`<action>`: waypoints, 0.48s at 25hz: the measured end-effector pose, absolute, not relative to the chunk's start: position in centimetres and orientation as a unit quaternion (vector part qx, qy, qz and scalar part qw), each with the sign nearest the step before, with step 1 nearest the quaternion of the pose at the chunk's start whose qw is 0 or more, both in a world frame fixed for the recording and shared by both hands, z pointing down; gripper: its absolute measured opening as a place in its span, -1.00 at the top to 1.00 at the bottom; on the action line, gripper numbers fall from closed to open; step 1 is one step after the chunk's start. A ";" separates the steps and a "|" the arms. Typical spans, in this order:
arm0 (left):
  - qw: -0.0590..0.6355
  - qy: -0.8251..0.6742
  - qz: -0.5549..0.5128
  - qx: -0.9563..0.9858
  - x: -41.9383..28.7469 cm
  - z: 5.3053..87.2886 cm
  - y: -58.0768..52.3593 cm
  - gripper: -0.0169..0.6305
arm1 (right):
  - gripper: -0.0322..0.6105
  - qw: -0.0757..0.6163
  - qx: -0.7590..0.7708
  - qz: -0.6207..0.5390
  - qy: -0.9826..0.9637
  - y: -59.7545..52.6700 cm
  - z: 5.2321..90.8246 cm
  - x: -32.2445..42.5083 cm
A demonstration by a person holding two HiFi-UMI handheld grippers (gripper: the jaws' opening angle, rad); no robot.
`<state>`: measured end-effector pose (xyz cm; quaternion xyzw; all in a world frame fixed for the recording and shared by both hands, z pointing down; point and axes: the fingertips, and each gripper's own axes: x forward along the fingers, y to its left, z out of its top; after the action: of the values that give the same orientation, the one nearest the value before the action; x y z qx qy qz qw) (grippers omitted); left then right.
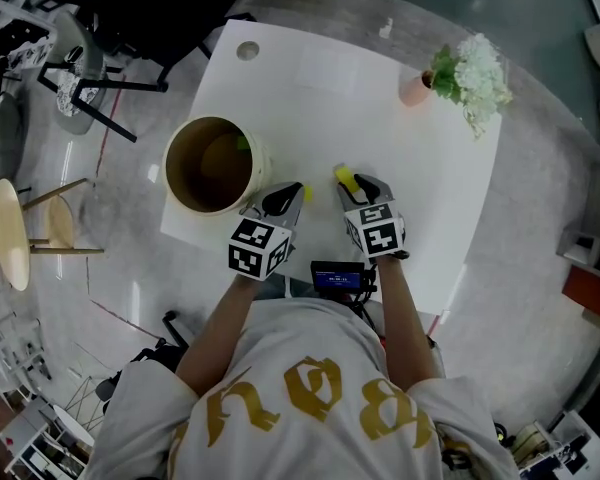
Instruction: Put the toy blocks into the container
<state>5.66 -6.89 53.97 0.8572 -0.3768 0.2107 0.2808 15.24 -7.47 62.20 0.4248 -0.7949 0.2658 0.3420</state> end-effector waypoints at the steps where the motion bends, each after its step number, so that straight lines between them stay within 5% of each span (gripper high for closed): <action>1: 0.279 -0.377 0.209 0.858 5.6 53.8 -6.9 0.95 | 0.37 0.338 0.429 0.265 -0.795 -7.5 61.9 15.3; 12: 0.255 -0.374 0.196 0.870 5.8 51.1 -6.8 0.95 | 0.37 0.285 0.464 0.245 -0.802 -7.4 57.1 14.9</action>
<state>5.81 -6.80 51.06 0.8699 -0.3738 0.1960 0.2549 14.91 -7.41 57.12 0.4641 -0.8021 0.2451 0.2848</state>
